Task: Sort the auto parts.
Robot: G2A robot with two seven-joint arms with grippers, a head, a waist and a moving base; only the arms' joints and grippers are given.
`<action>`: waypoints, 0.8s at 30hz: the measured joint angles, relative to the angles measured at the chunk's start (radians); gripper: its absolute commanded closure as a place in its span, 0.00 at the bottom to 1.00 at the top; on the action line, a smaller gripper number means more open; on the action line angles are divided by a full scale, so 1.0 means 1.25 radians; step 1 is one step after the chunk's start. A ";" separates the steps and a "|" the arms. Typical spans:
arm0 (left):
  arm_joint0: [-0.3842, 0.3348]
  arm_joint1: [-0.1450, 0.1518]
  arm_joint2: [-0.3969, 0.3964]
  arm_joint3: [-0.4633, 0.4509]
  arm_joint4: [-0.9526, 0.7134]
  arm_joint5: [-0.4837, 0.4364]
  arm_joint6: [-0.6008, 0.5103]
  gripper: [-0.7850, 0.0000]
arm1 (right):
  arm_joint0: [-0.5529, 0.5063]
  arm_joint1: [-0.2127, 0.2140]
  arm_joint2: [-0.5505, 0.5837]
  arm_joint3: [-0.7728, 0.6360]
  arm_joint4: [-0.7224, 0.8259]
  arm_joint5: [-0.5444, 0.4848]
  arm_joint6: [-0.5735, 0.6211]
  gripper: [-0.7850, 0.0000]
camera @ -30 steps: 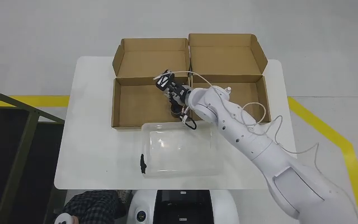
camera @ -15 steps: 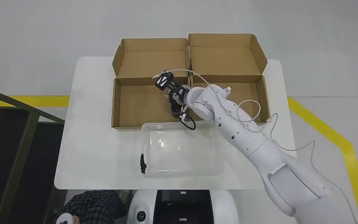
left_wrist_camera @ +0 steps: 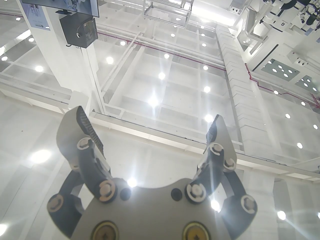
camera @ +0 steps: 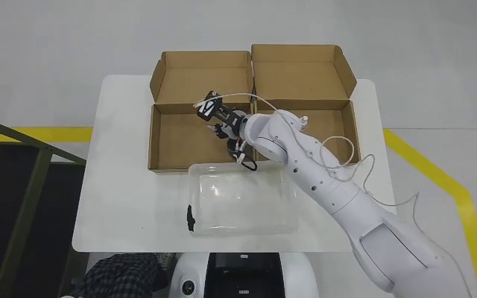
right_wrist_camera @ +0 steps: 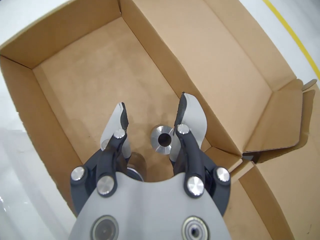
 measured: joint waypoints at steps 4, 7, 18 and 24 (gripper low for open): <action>0.000 0.000 0.000 0.000 0.000 0.000 0.000 0.00 | -0.048 0.020 0.042 -0.103 -0.024 -0.021 0.018 0.40; 0.000 0.000 0.000 0.000 0.000 0.000 0.000 0.00 | -0.090 0.037 0.081 -0.183 -0.035 -0.044 0.027 0.13; 0.000 0.000 0.000 0.000 0.000 0.000 0.000 0.00 | -0.261 0.090 0.245 -0.427 -0.046 -0.142 0.007 0.00; 0.000 0.000 0.000 0.000 0.000 0.000 0.000 0.00 | -0.374 0.115 0.341 -0.554 -0.077 -0.174 -0.040 0.00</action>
